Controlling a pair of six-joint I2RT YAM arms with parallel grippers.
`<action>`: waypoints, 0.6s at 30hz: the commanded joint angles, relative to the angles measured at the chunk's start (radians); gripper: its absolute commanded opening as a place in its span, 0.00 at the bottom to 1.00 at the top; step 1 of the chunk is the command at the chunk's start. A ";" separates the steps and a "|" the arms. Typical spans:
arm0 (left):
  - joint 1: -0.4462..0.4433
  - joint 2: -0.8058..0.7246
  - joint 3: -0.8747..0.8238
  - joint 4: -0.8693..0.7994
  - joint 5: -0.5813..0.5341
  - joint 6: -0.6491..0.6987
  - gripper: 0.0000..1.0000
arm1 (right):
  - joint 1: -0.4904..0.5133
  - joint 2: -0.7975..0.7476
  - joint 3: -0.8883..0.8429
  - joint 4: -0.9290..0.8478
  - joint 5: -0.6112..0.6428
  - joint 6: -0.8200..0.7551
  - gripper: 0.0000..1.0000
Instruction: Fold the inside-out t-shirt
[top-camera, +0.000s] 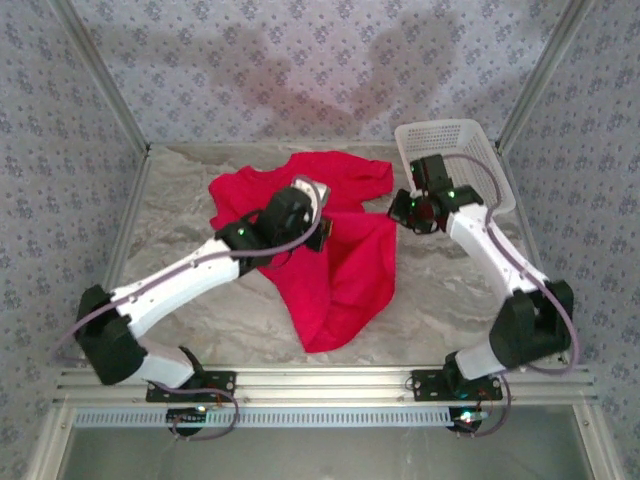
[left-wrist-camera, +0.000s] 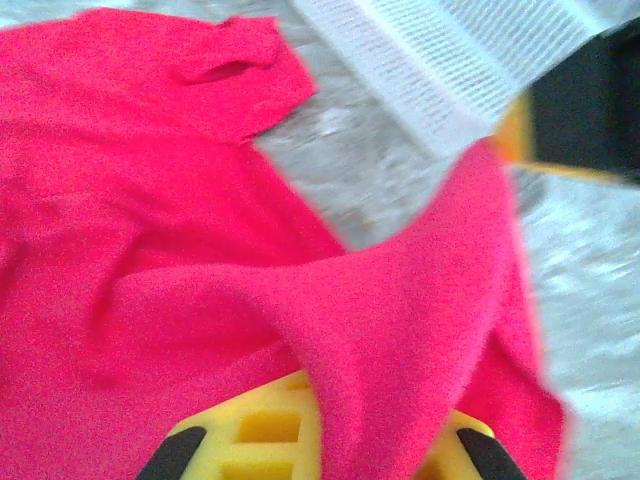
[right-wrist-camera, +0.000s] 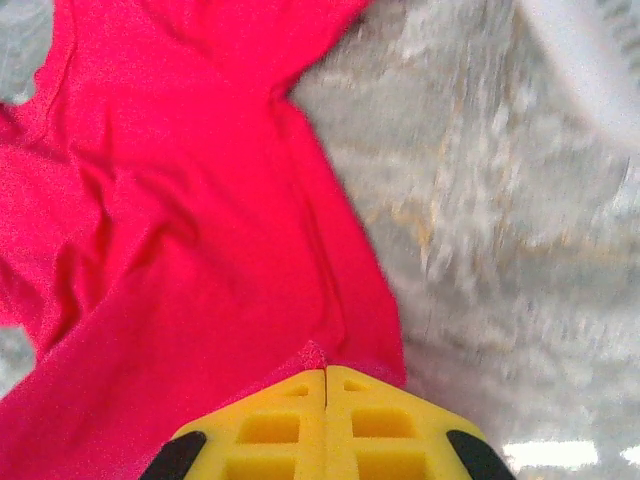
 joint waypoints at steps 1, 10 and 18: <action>0.059 0.127 0.069 -0.036 0.306 -0.225 0.00 | -0.033 0.062 0.089 -0.136 0.050 -0.103 0.16; 0.102 0.200 0.128 -0.050 0.350 -0.273 0.00 | 0.177 -0.291 -0.300 0.057 0.039 0.097 0.26; 0.133 0.123 0.157 -0.133 0.352 -0.259 0.00 | 0.410 -0.023 -0.357 0.408 0.119 0.213 0.07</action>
